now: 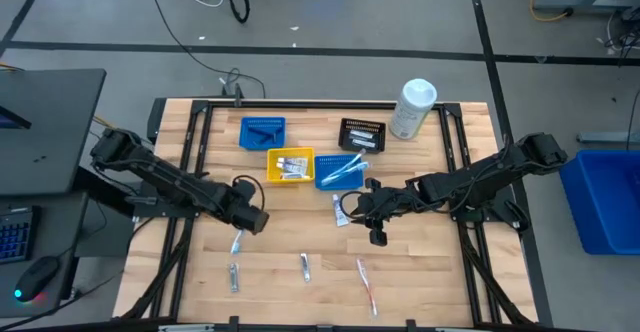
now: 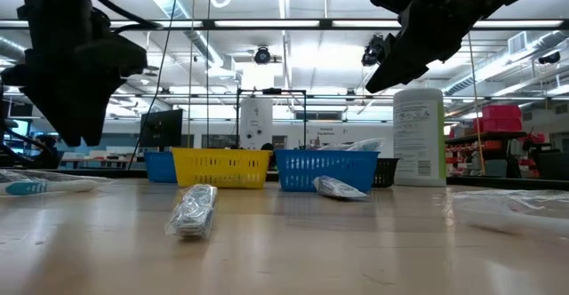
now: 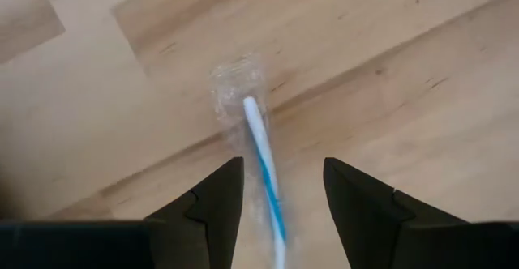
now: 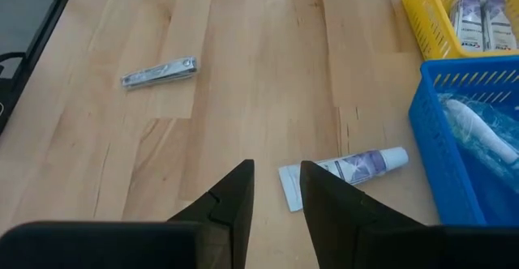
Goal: Pick & Place Travel size toiletries
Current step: Put the blue toothbrush into the right blue basket
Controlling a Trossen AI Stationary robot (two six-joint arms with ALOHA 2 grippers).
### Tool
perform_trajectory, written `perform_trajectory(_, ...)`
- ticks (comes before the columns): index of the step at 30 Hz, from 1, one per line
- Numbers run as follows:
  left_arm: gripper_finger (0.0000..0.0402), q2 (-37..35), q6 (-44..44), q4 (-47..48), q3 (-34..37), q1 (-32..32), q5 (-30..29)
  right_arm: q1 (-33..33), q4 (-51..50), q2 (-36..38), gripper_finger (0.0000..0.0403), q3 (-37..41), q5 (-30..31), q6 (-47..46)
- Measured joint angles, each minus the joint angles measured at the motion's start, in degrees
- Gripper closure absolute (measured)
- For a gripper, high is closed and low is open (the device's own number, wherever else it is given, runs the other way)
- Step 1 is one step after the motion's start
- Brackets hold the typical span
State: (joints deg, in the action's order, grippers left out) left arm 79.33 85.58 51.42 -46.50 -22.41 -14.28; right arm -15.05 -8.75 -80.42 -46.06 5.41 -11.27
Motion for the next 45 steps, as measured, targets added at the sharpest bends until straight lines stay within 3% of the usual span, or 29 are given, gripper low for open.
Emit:
perform_trajectory(21,0.0225,11.6,0.4,-6.0,2.8,-1.0,2.8,0.0,-0.1,0.0,0.0291,0.0,0.0,0.2)
perform_trajectory(25,0.0262,11.1,0.6,-6.4,2.4,-1.0,2.1,0.0,0.0,0.0,0.0289,0.0,0.0,0.2)
perform_trajectory(33,0.038,11.1,-2.1,-11.6,2.3,-1.0,0.6,0.0,0.0,0.0,0.0289,0.0,0.0,0.2)
perform_trajectory(38,0.0376,11.1,-11.6,-18.6,-1.1,-1.0,-3.5,0.0,0.0,0.0,0.0289,0.0,0.0,0.2)
perform_trajectory(45,0.0373,11.1,-33.1,-19.7,-13.3,1.6,-11.5,0.0,-1.1,0.0,0.0288,0.0,0.0,0.2)
